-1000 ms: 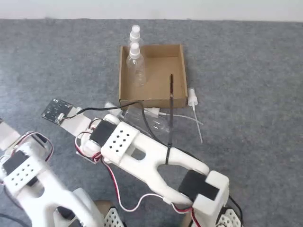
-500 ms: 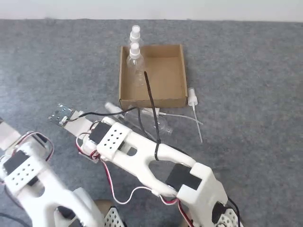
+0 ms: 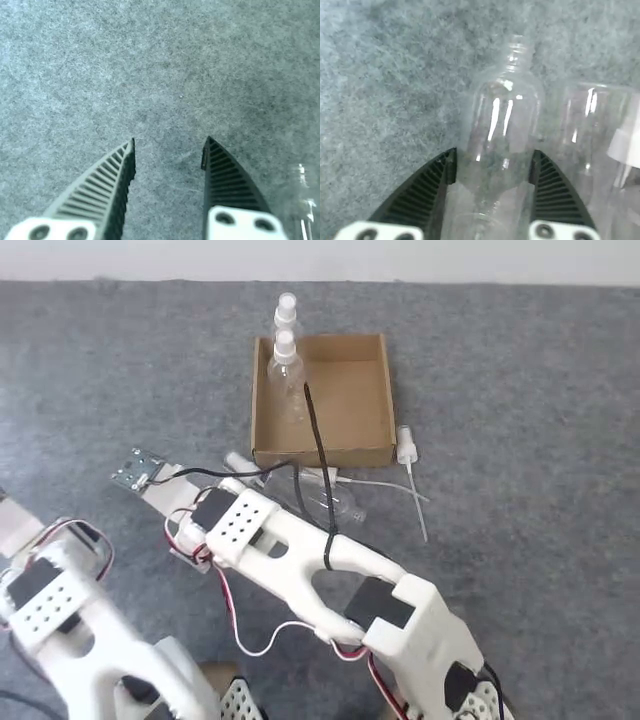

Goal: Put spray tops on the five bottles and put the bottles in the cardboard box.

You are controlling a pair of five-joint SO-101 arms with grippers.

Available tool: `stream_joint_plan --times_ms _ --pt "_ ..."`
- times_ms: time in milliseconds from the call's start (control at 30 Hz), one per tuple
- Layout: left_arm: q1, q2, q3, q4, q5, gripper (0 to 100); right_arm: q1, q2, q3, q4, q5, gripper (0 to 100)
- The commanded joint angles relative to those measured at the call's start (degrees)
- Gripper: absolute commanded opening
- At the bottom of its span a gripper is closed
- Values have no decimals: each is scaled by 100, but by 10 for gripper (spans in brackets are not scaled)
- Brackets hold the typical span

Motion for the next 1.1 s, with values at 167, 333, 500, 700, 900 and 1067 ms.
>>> stream_joint_plan --times_ms 167,333,500,700,900,1067 --pt "-9 -9 -48 -158 53 203 189 -13 -738 945 422 78" --pt "-9 -9 -40 -158 53 203 189 -13 -1266 1868 448 77" --pt "-9 -9 -40 -158 53 203 189 -13 -1626 2598 914 74" --pt "-9 -9 -40 -158 53 203 171 -13 -2171 3468 1319 73" --pt "-9 -9 -40 -158 53 203 251 -22 -3191 4462 1319 73" --pt "-9 -9 -40 -158 53 203 470 -347 -2998 4453 1327 72"
